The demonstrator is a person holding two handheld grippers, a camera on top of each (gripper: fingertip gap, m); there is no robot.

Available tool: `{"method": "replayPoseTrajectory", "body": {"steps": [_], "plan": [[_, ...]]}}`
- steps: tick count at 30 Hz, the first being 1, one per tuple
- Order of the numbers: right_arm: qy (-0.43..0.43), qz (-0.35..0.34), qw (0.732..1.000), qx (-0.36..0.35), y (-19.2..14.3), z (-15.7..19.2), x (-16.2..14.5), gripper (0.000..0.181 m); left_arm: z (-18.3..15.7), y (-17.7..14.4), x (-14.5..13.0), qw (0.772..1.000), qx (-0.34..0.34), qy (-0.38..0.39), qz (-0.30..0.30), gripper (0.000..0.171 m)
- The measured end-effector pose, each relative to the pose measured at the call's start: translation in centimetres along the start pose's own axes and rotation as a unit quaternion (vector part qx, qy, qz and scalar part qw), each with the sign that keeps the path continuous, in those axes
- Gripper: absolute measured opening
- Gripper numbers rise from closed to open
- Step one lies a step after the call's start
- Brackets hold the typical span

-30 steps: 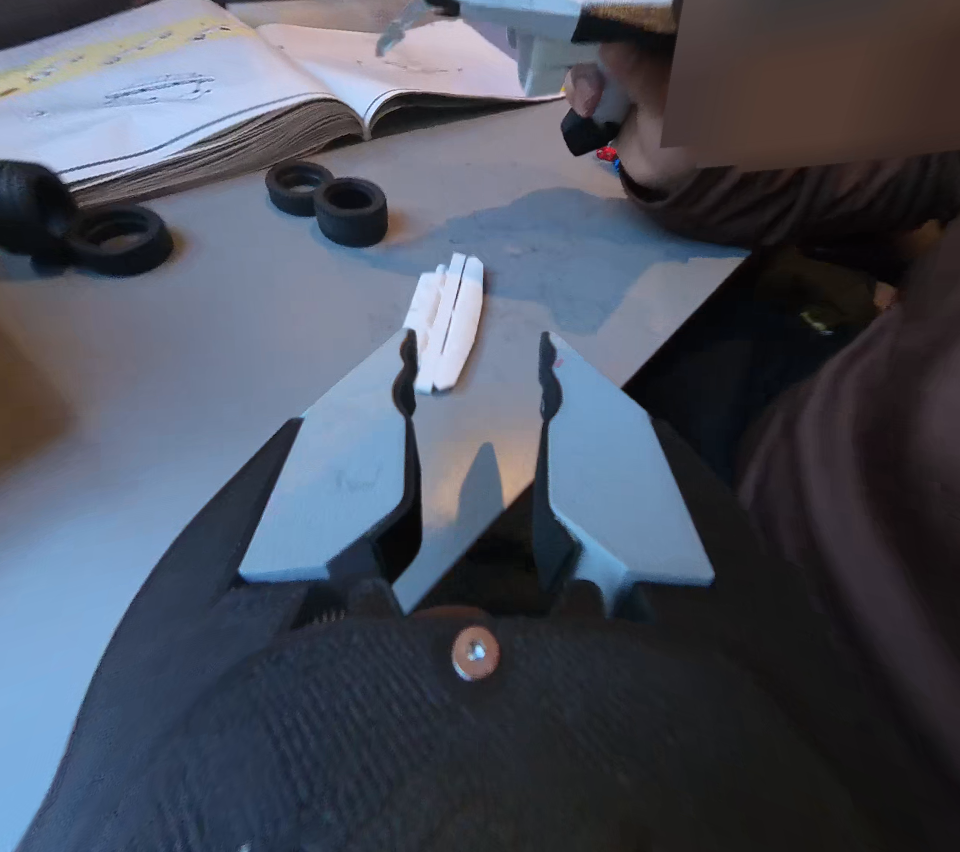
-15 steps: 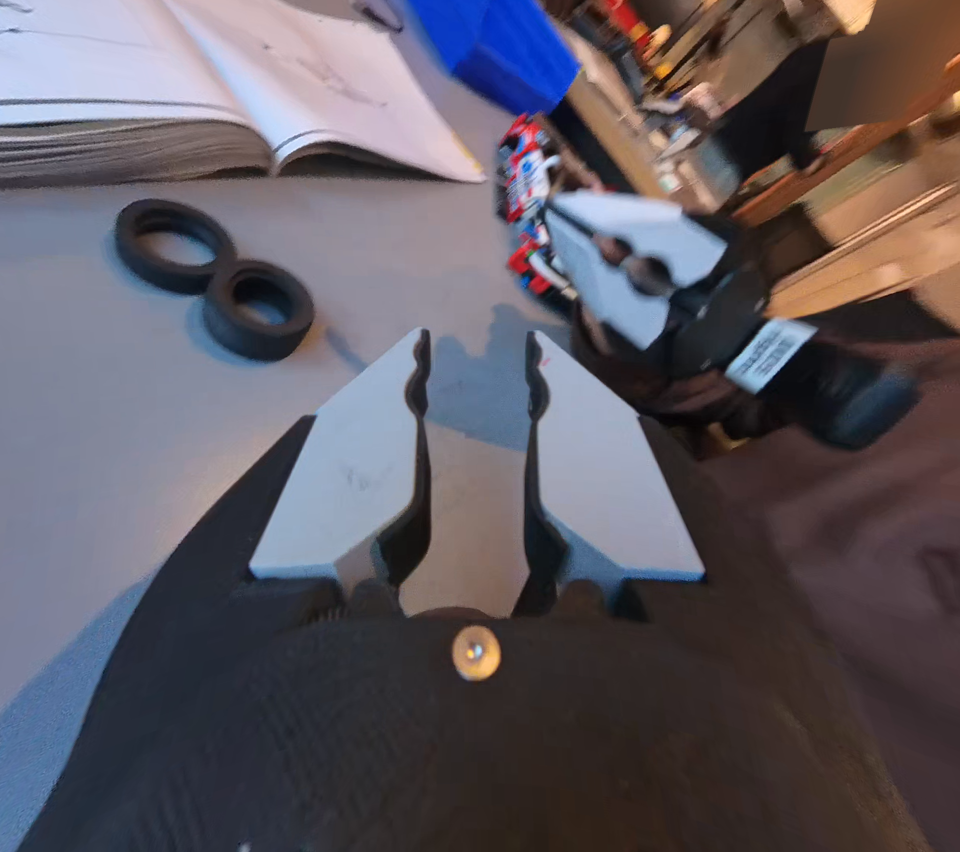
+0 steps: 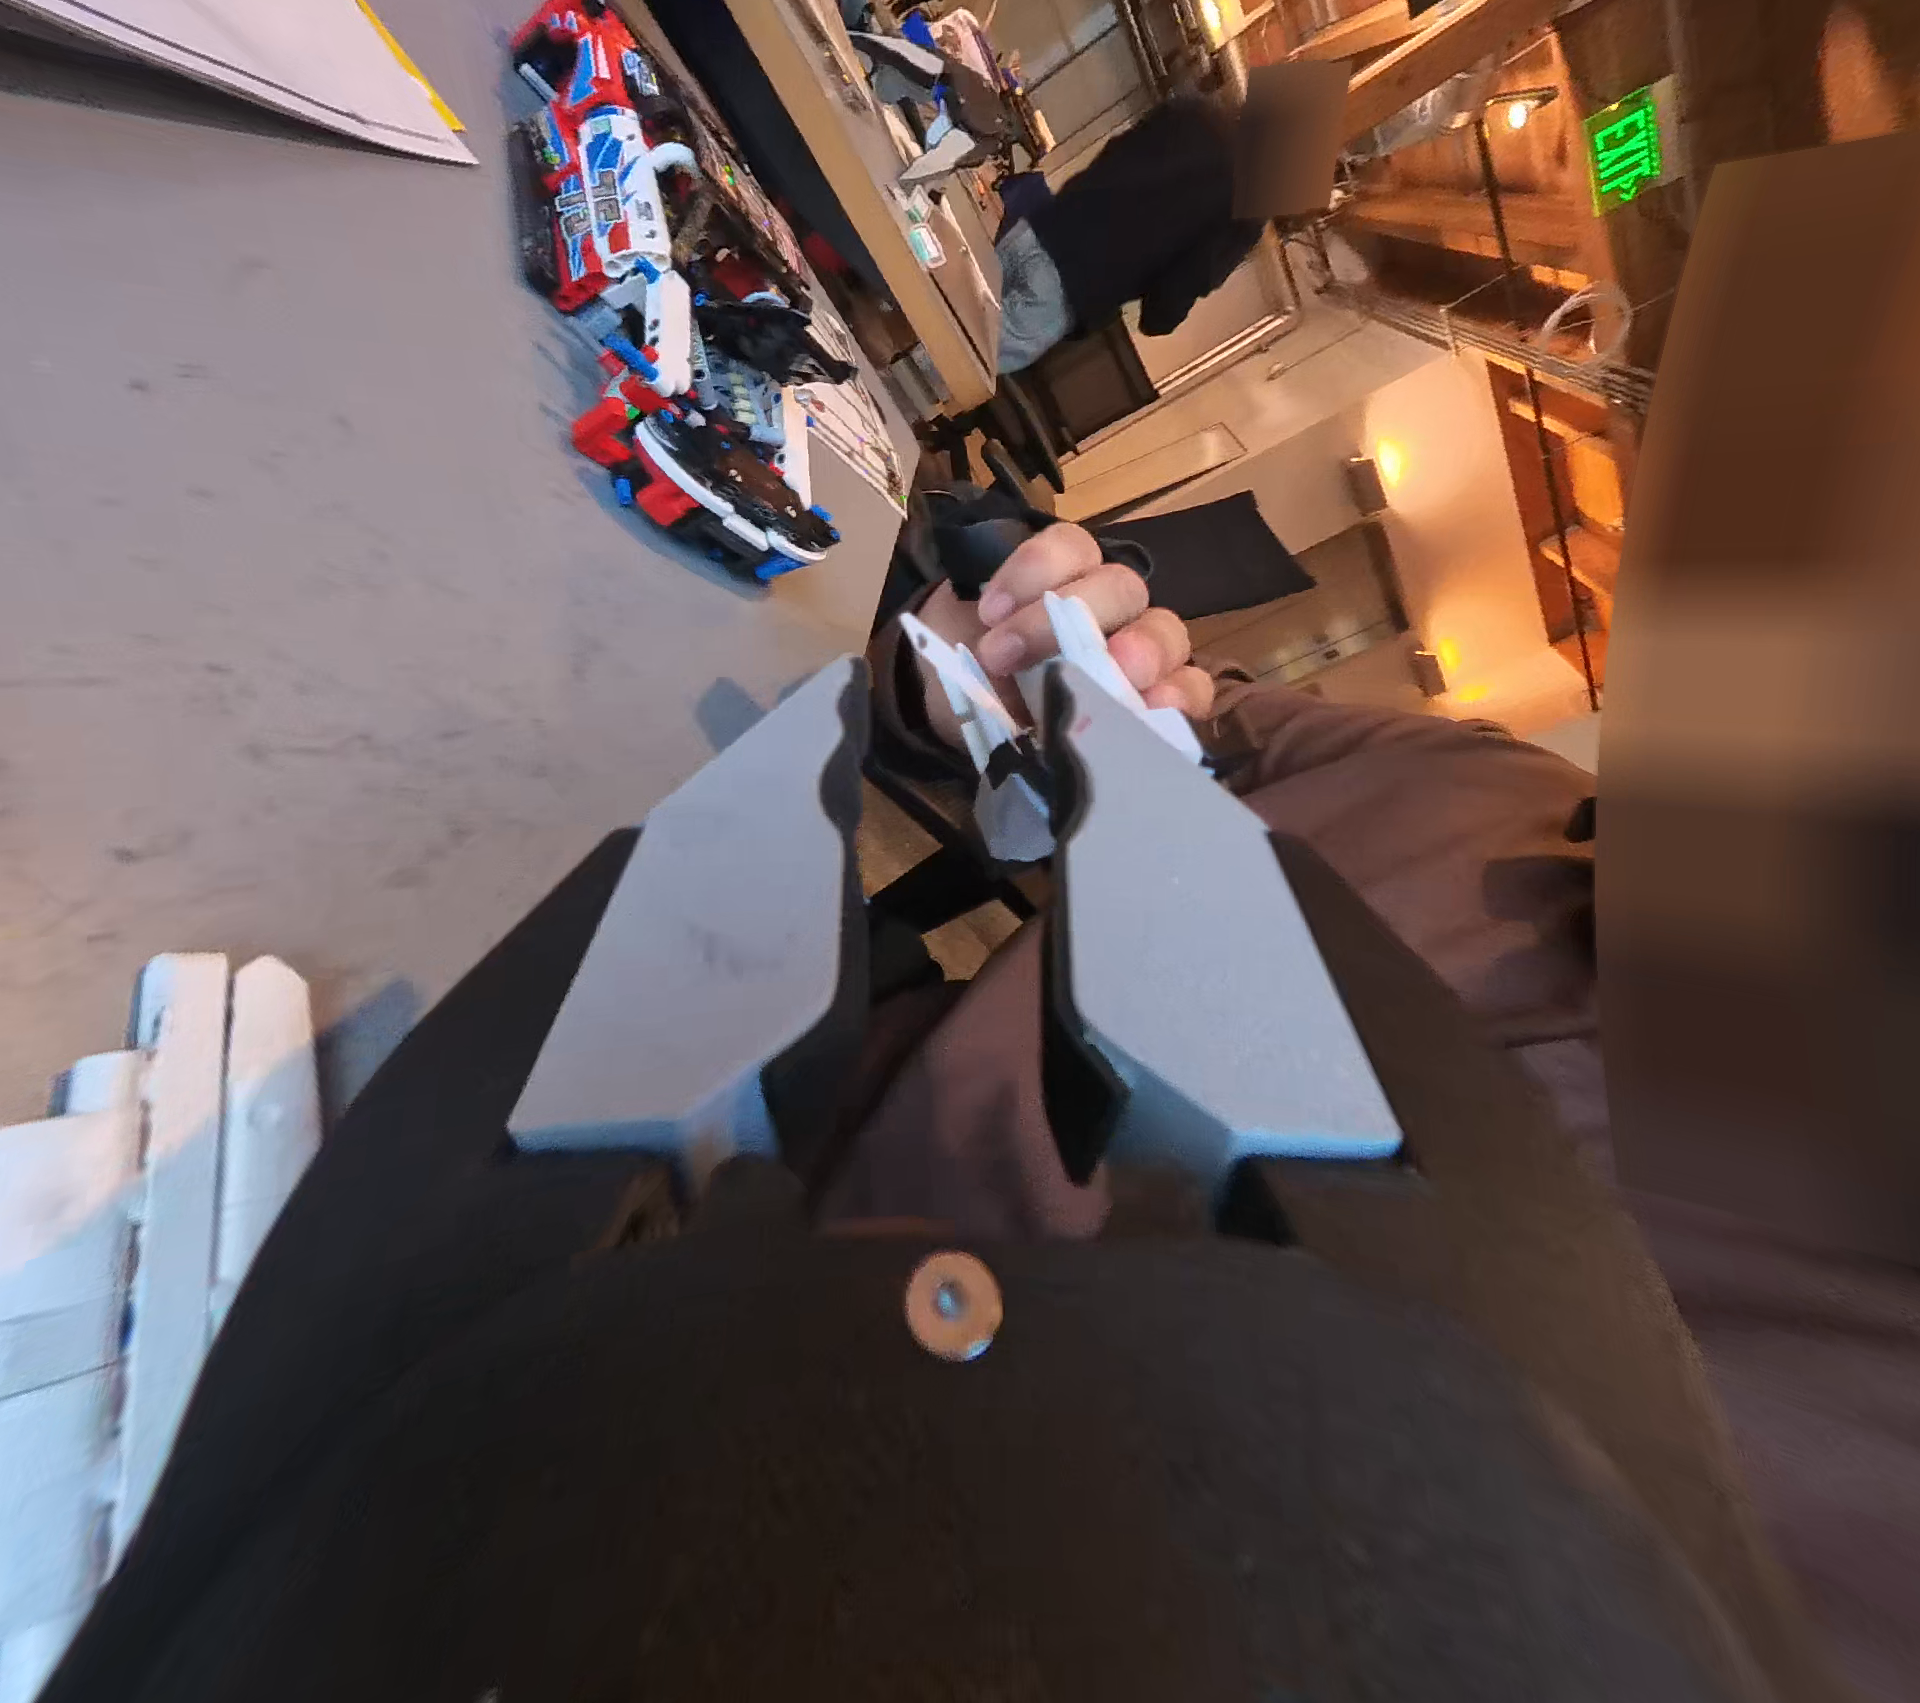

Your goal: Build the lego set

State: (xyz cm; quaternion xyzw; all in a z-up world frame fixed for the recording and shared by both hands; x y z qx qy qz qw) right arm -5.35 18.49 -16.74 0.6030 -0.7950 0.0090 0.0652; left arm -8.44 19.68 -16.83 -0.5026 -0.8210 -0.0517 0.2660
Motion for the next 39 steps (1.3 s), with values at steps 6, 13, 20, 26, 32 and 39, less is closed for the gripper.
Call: {"method": "replayPoseTrajectory", "body": {"steps": [6,13,20,26,32,39], "plan": [[0.018,0.008,1.000,-0.004,-0.9,-0.3,-0.3,0.000,-0.8,0.4,0.0,1.000,0.018,0.023,-0.005,0.000],[0.226,-0.014,0.956,0.185,-2.3,1.4,0.0,0.023,0.9,-0.4,0.7,0.969,0.211,0.123,0.032,0.000],[0.554,-0.035,0.708,0.437,-0.5,-1.4,-3.5,0.016,0.5,1.3,-1.8,0.893,0.316,0.259,0.187,0.000],[0.514,-0.014,0.682,0.520,-0.2,1.7,-3.3,0.014,0.4,2.1,-2.5,0.852,0.347,0.319,0.227,0.000],[0.502,-0.029,0.678,0.536,-0.7,1.9,-2.7,0.000,0.8,2.4,-3.1,0.841,0.352,0.331,0.243,0.000],[0.500,-0.031,0.705,0.501,-0.4,1.3,-2.7,0.000,0.6,2.0,-2.2,0.892,0.308,0.273,0.187,0.002]]}}
Point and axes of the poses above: each gripper's, where its closed fingertips meet, y out along the fingers, x out of its top, z = x × y across the jaws, the point moved 2 cm from there along -y, back along the fingers, and after that the axes turned 14 degrees about z, right-handed, at the moved point
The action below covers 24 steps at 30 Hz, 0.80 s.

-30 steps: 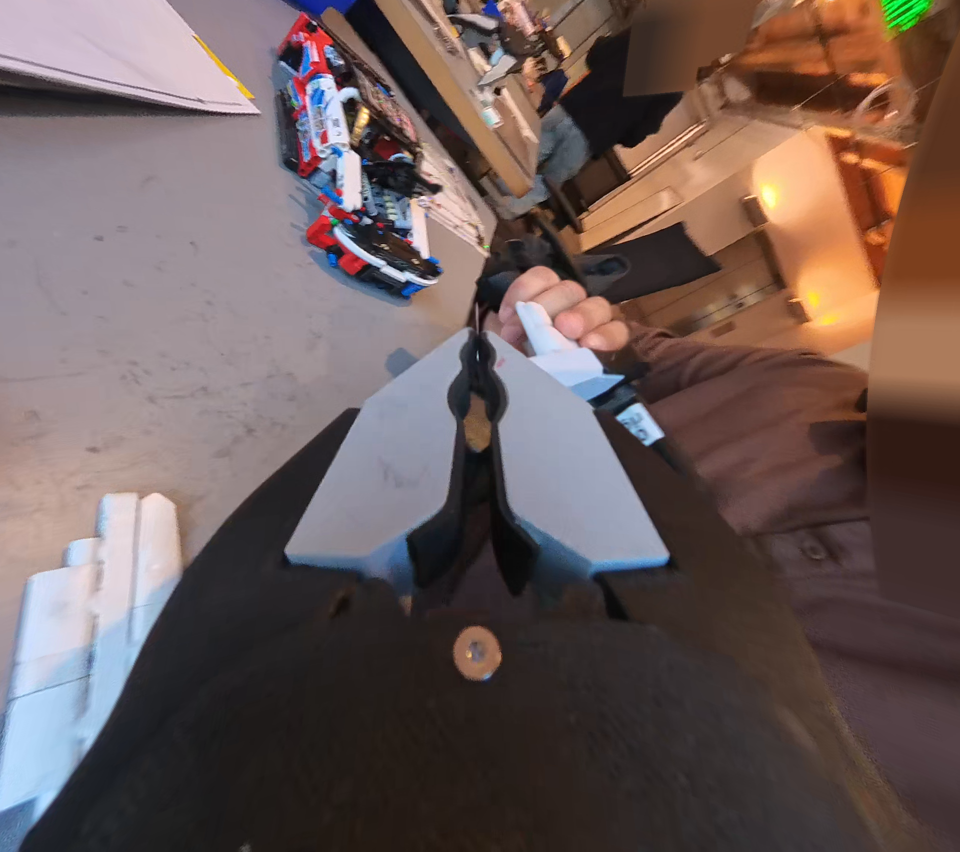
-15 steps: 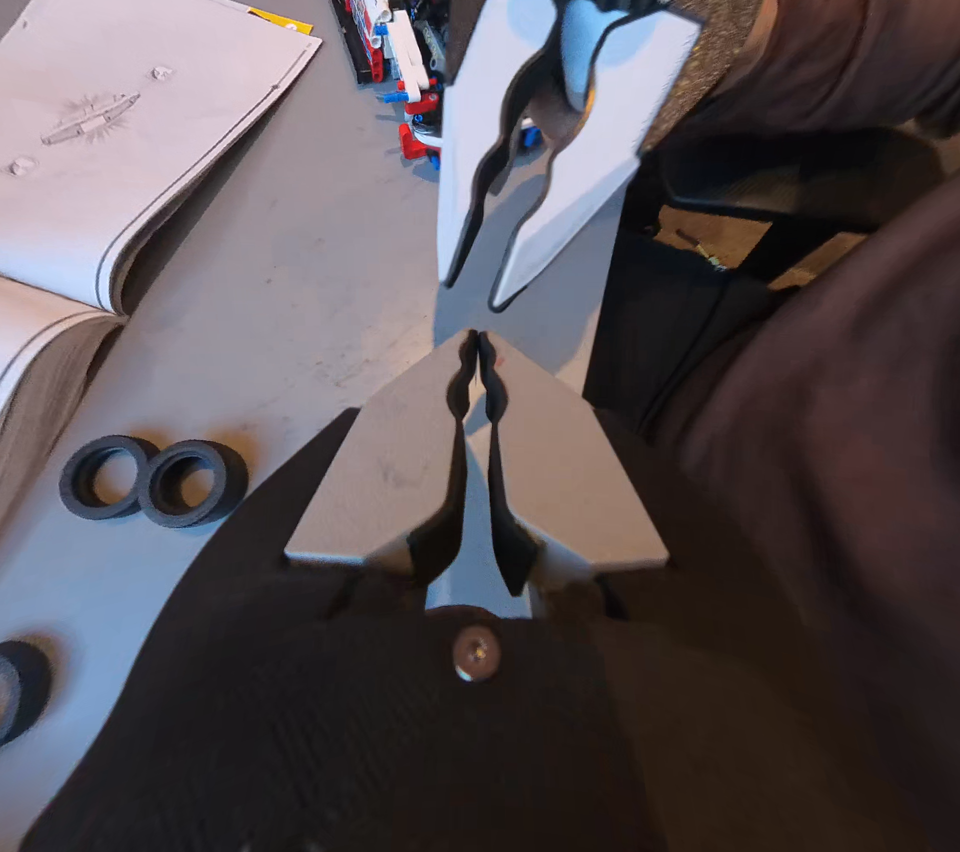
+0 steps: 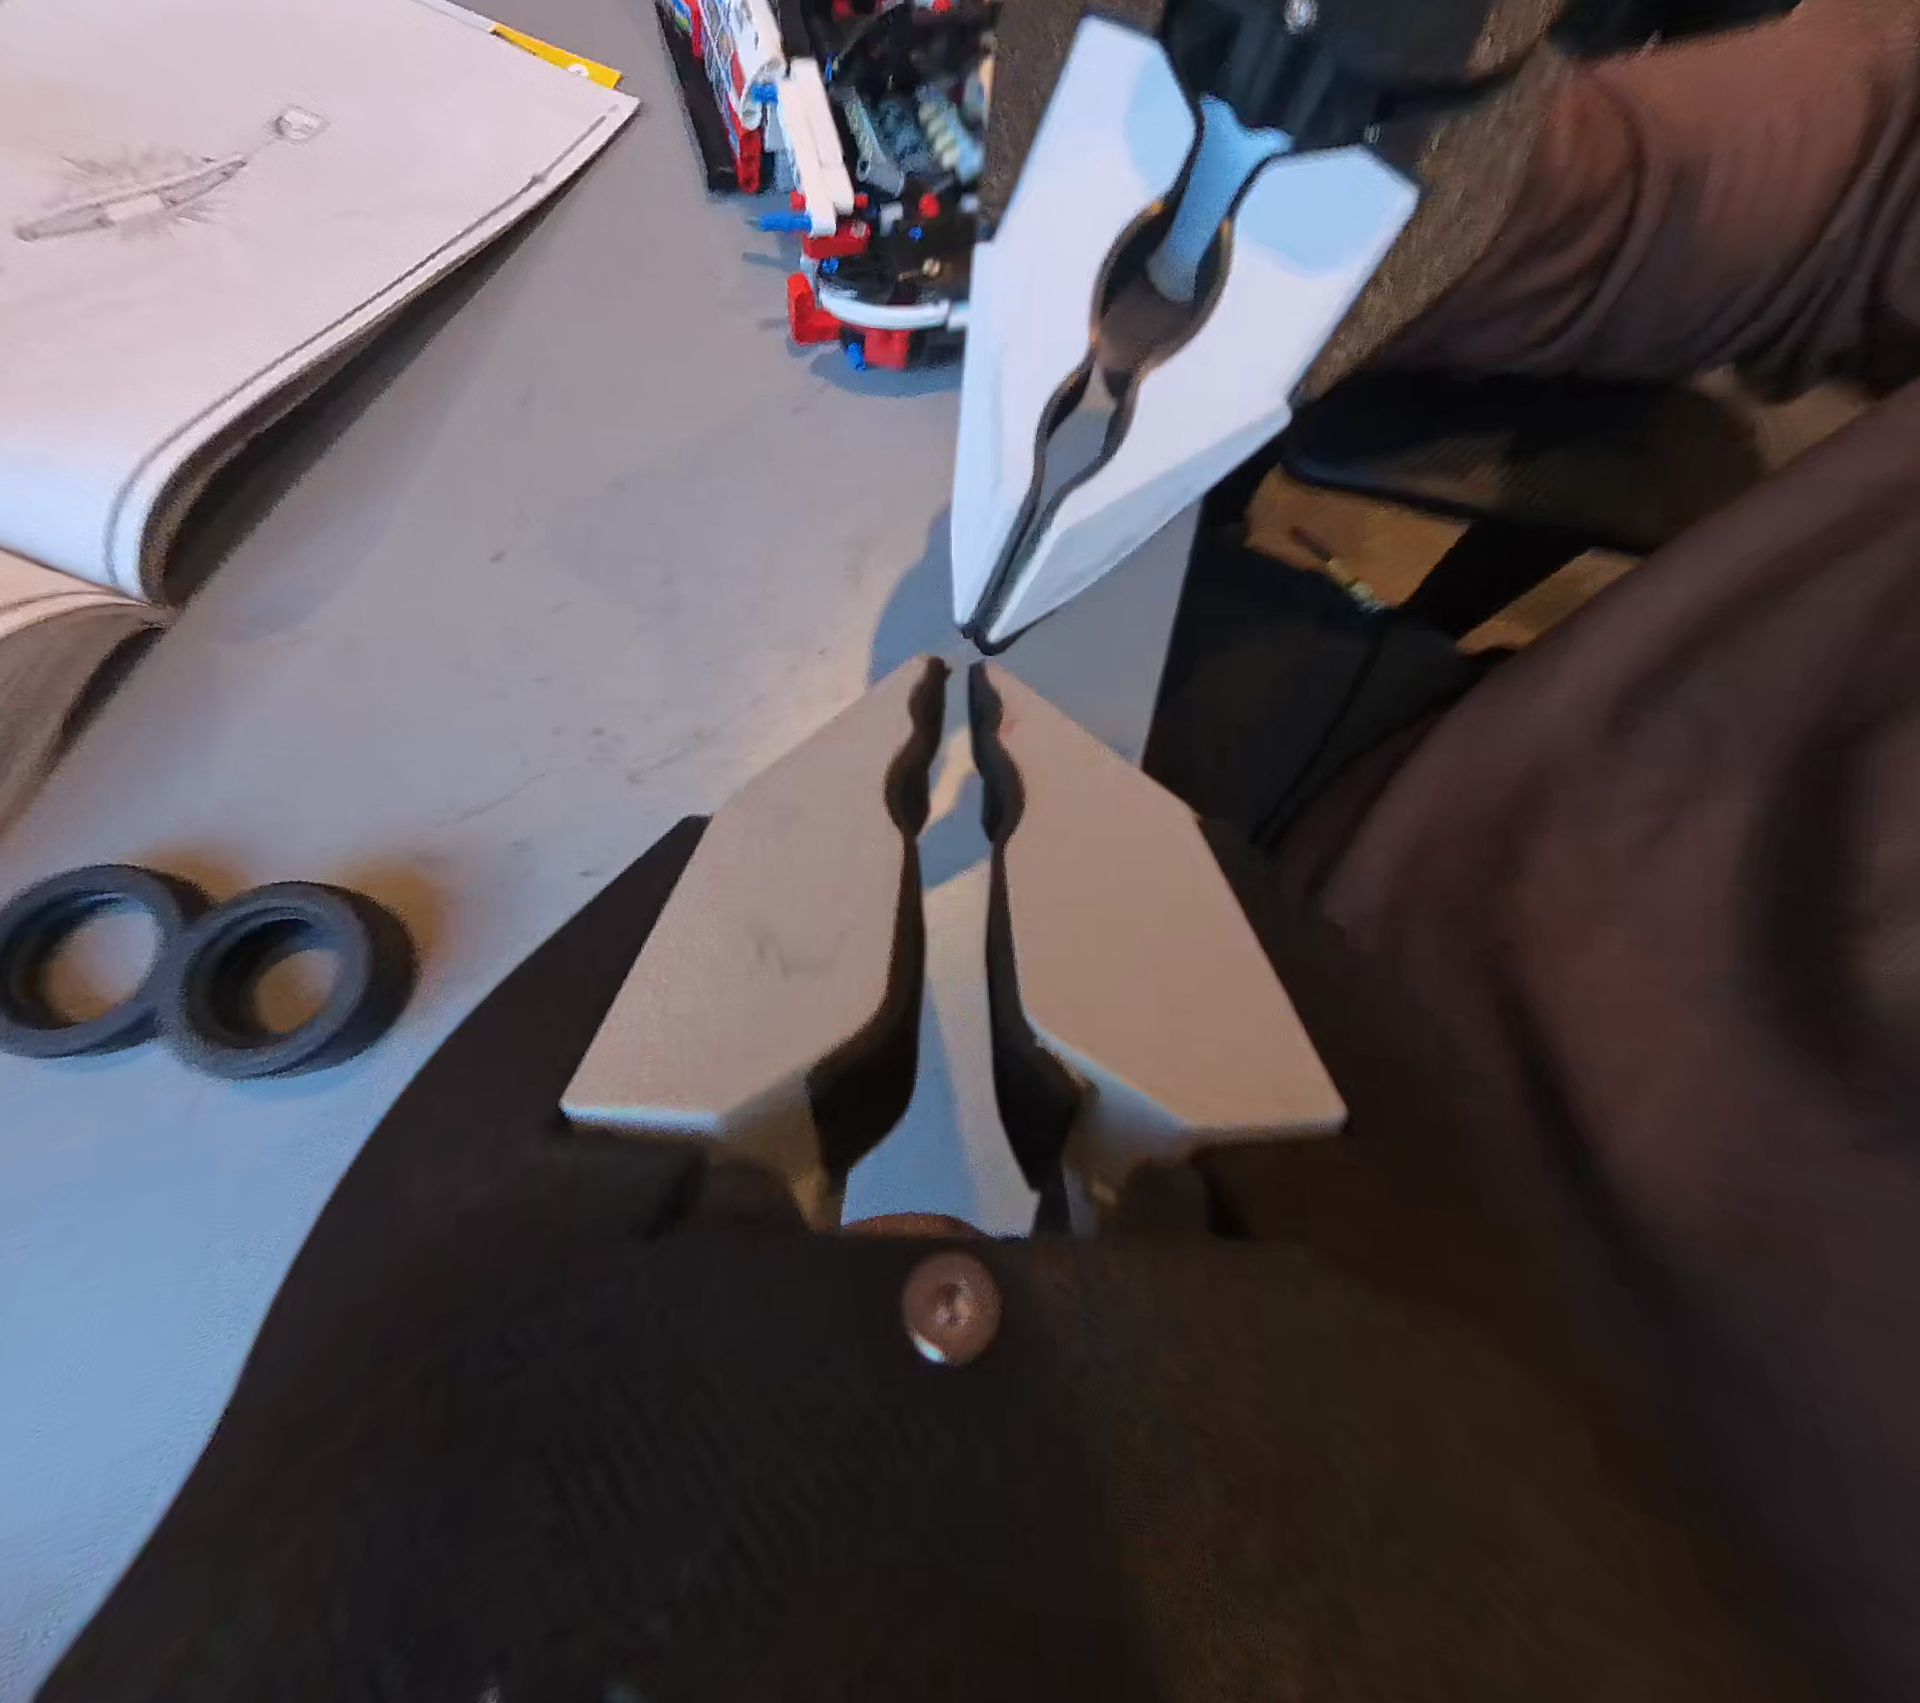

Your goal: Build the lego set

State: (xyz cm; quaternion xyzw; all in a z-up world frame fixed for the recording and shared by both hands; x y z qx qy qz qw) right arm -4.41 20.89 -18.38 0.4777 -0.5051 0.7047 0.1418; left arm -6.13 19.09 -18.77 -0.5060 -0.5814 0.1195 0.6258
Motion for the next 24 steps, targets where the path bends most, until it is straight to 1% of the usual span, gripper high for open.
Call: {"method": "replayPoseTrajectory", "body": {"steps": [3,6,7,9,10,11,12,13,14,15,17,20,22,24], "plan": [[-0.002,-0.016,1.000,-0.007,-0.2,0.3,0.3,0.000,-0.3,-0.5,0.1,0.994,-0.080,-0.048,-0.057,0.003],[-0.001,-0.034,0.999,-0.002,-0.8,0.8,0.6,0.000,-1.2,-1.2,0.2,0.976,-0.164,-0.077,-0.119,0.008],[-0.001,-0.037,0.999,0.002,-0.8,1.1,0.6,0.000,-1.3,-1.2,0.0,0.974,-0.171,-0.080,-0.126,0.007],[-0.002,-0.035,0.999,0.005,-0.7,1.5,0.4,0.000,-1.2,-0.9,-0.5,0.977,-0.151,-0.081,-0.128,0.001],[-0.002,-0.039,0.999,0.009,-0.7,1.8,0.5,0.000,-0.5,-0.6,-0.9,0.981,-0.118,-0.089,-0.122,0.038],[0.004,-0.048,0.999,0.016,-0.8,1.9,0.6,0.000,0.1,-0.4,-1.3,0.985,-0.086,-0.091,-0.116,0.098],[0.014,-0.057,0.998,0.022,-1.1,1.9,0.8,0.000,0.1,-0.5,-1.7,0.987,-0.078,-0.088,-0.114,0.089],[0.027,-0.068,0.997,0.026,-1.5,1.7,0.9,0.000,-0.2,-0.8,-1.9,0.986,-0.086,-0.086,-0.117,0.088],[0.044,-0.081,0.995,0.027,-1.9,1.2,1.1,0.000,-0.7,-1.1,-2.1,0.985,-0.094,-0.080,-0.117,0.093],[0.070,-0.095,0.993,0.028,-2.3,0.6,1.1,0.000,-0.6,-1.3,-2.5,0.987,-0.083,-0.081,-0.114,0.093],[0.133,-0.119,0.983,0.040,-2.9,-0.8,1.1,0.000,0.3,-1.6,-3.9,0.992,-0.024,-0.073,-0.096,0.093],[0.212,-0.152,0.961,0.088,-3.0,-1.8,1.2,0.000,2.1,-1.7,-6.5,0.994,0.060,-0.078,-0.054,0.093],[0.250,-0.165,0.948,0.110,-2.6,-2.2,1.3,0.000,3.1,-1.8,-8.1,0.991,0.095,-0.084,-0.041,0.090],[0.273,-0.174,0.938,0.126,-2.1,-2.3,1.4,0.000,3.7,-1.3,-9.6,0.989,0.109,-0.094,-0.022,0.087]]}}
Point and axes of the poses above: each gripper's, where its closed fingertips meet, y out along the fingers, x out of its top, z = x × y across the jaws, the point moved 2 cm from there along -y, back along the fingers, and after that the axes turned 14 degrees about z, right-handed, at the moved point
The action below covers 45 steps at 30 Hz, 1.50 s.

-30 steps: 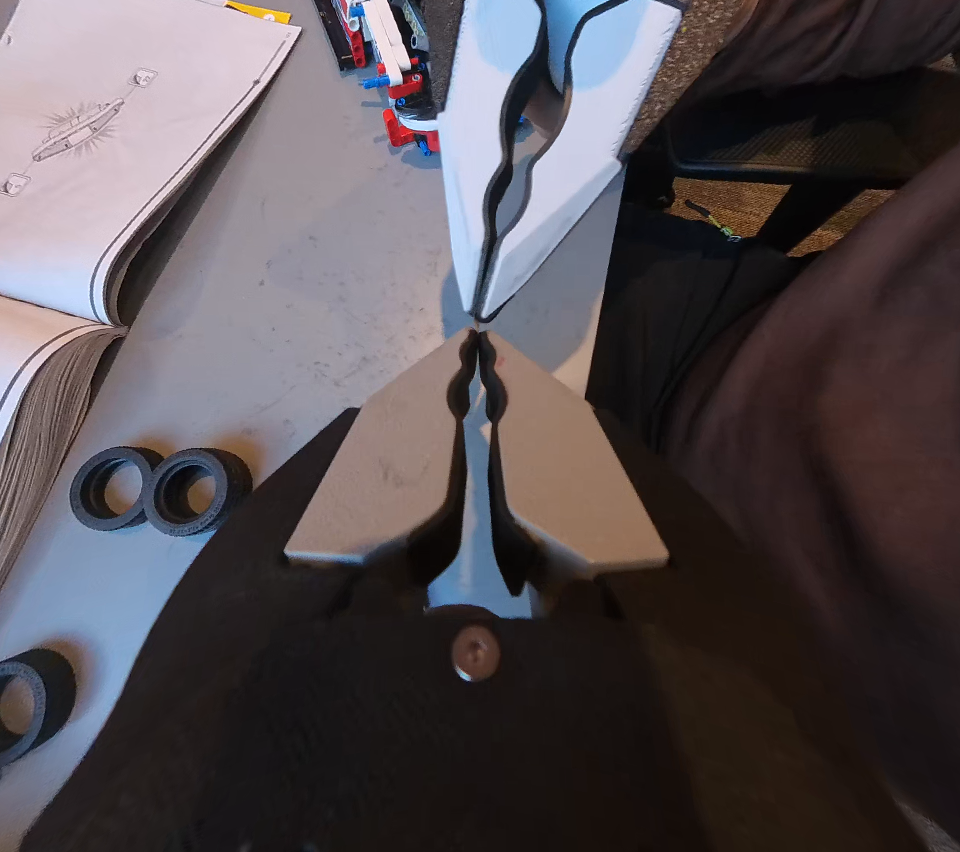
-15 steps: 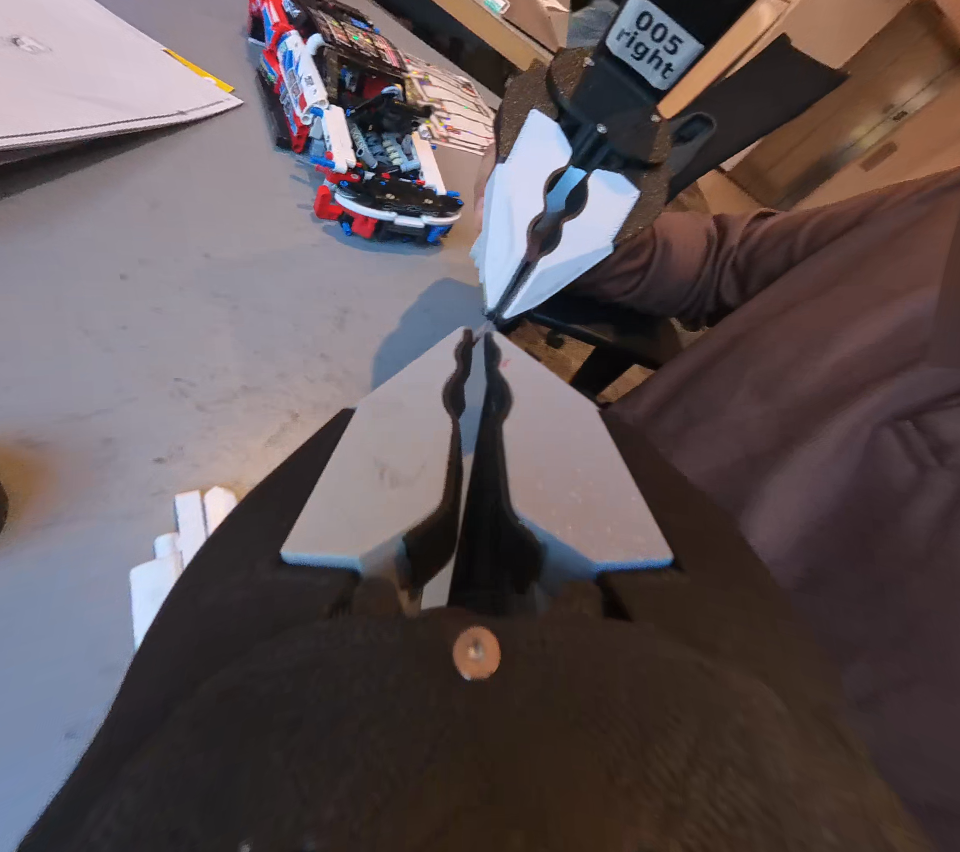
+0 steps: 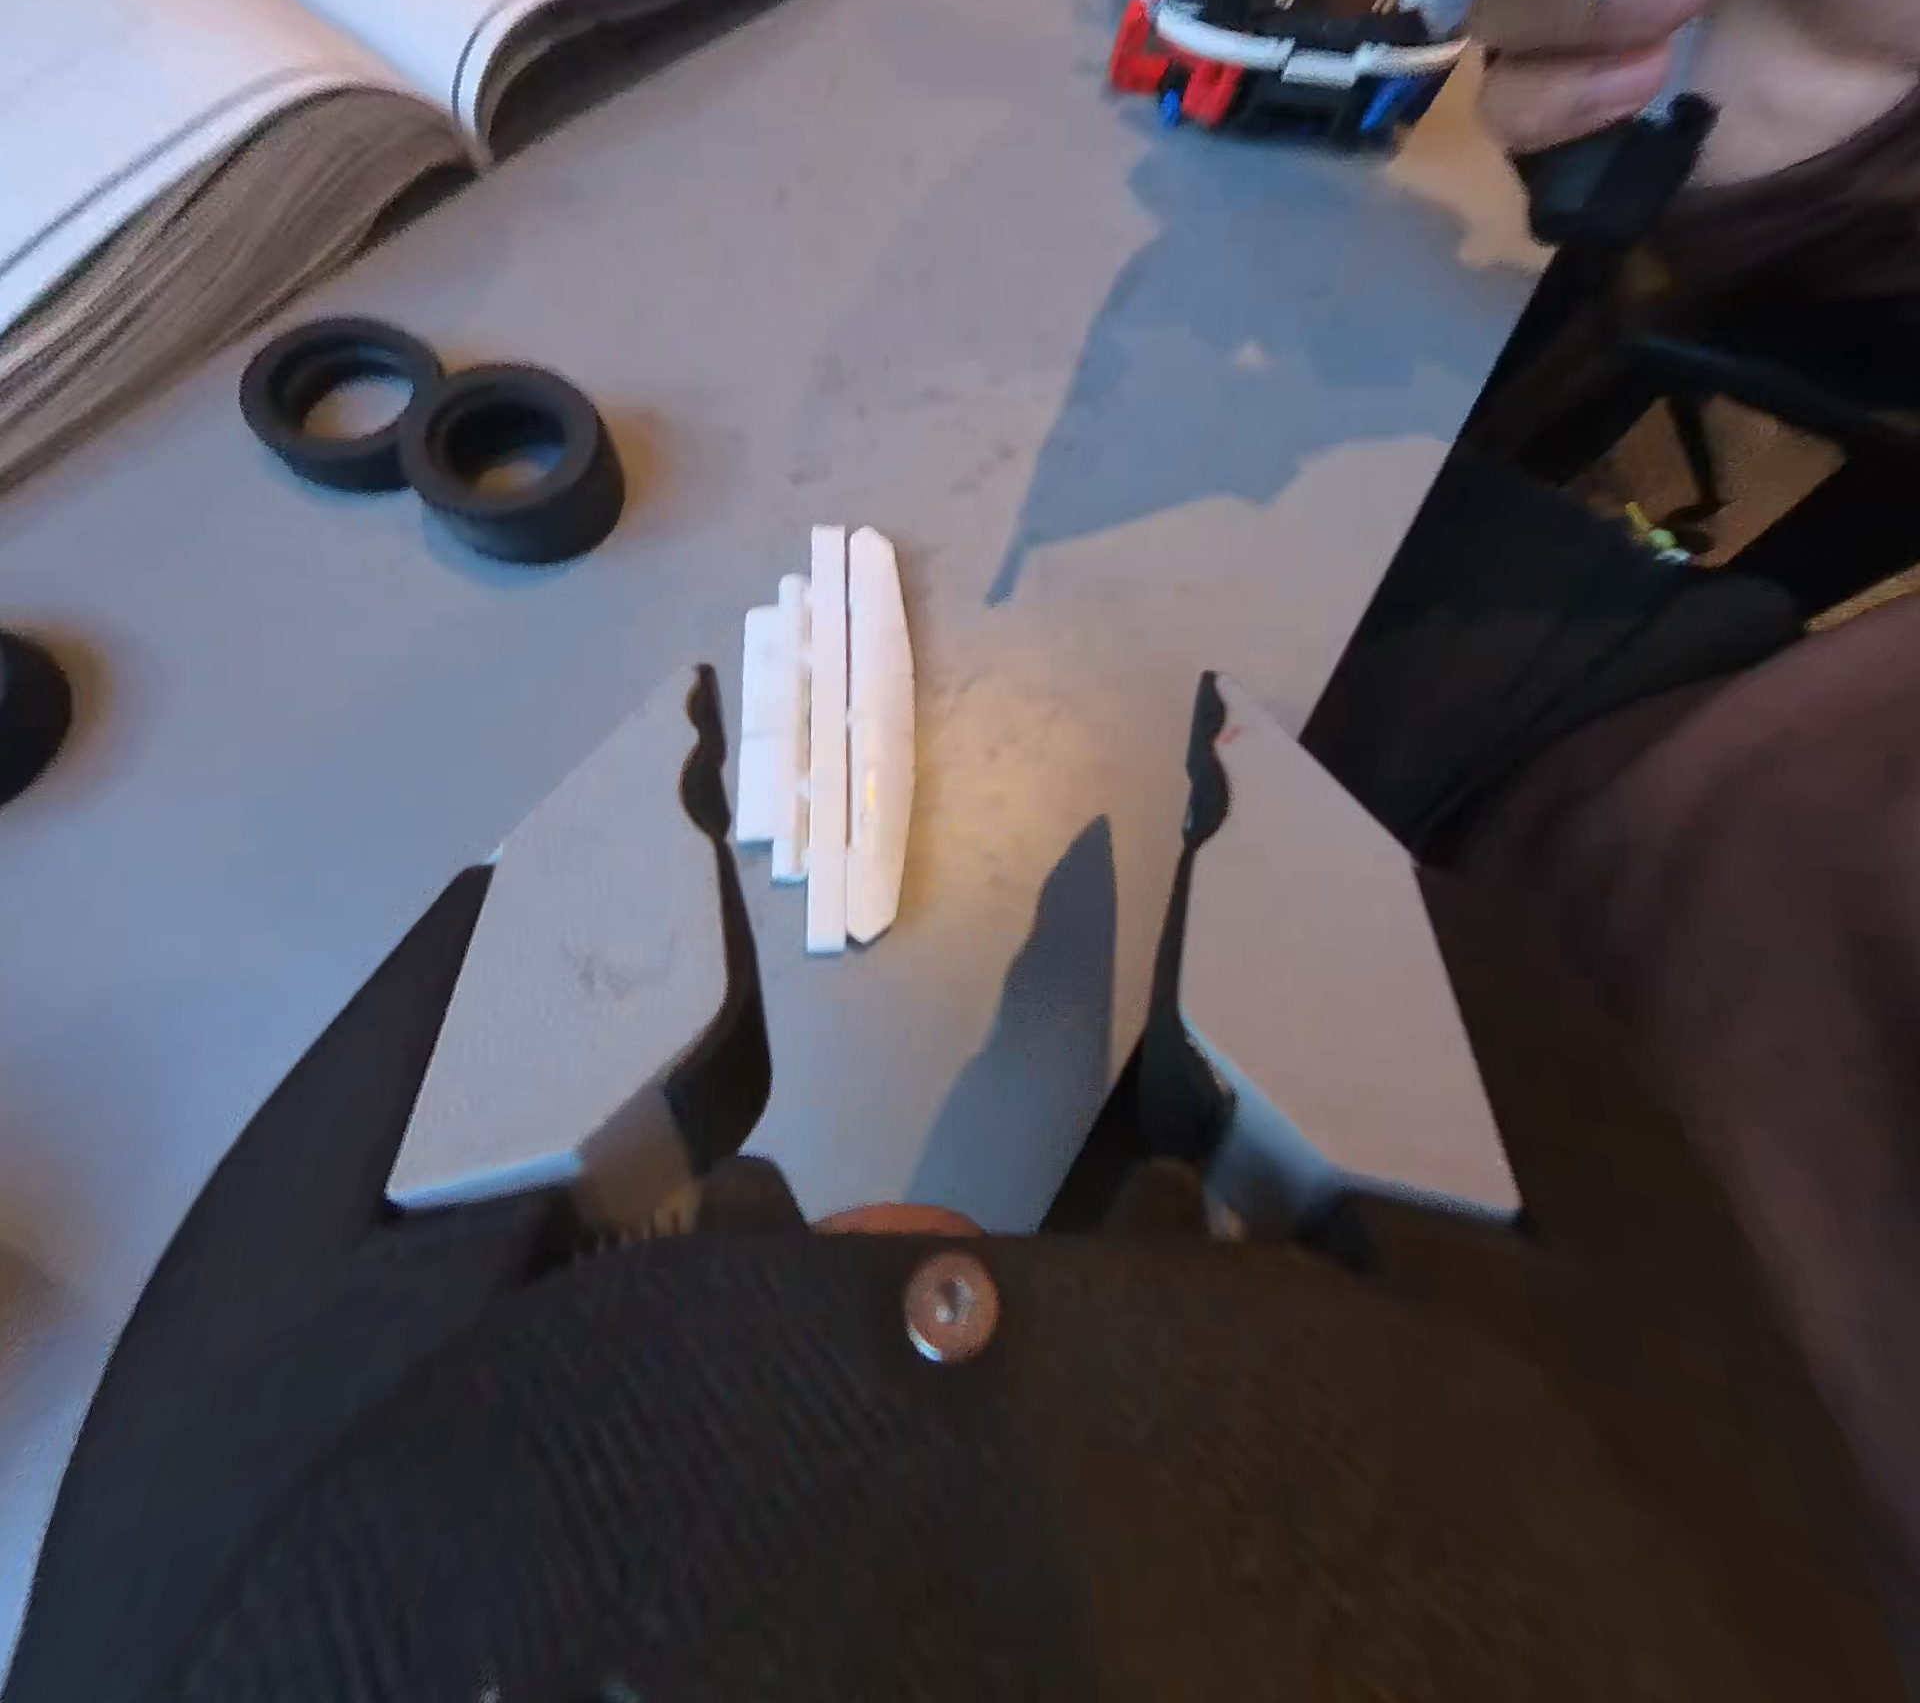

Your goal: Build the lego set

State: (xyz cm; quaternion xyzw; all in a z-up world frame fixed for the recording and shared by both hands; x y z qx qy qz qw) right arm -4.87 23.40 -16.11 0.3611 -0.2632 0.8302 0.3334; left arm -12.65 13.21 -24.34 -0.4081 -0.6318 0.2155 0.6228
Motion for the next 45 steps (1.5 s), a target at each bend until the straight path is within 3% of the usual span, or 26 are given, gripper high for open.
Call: {"method": "replayPoseTrajectory", "body": {"steps": [7,12,16,31,35,38,45], "plan": [[0.022,0.038,0.999,0.017,1.9,-0.7,-2.2,0.000,1.8,2.2,-2.9,0.997,0.045,0.026,0.059,0.071],[0.023,0.049,0.998,0.023,2.3,-1.9,-3.2,0.000,2.5,3.1,-1.9,0.995,0.033,0.063,0.073,0.062],[0.016,0.047,0.999,0.004,2.2,-3.1,-3.3,0.000,3.4,3.5,-1.0,0.994,0.009,0.074,0.075,0.039],[0.077,0.023,0.996,0.026,1.8,-4.3,-3.3,0.000,0.6,5.6,1.1,0.985,-0.062,0.146,0.066,0.039],[0.081,0.027,0.996,0.027,1.9,-4.3,-3.5,0.000,0.4,5.6,1.0,0.985,-0.060,0.151,0.066,0.042],[0.085,0.032,0.996,0.027,2.0,-4.4,-3.6,0.000,0.4,5.5,0.9,0.986,-0.048,0.144,0.064,0.056],[0.095,0.036,0.994,0.027,2.1,-4.6,-3.8,0.000,1.3,3.9,-0.7,0.992,-0.024,0.109,0.054,0.057]]}}
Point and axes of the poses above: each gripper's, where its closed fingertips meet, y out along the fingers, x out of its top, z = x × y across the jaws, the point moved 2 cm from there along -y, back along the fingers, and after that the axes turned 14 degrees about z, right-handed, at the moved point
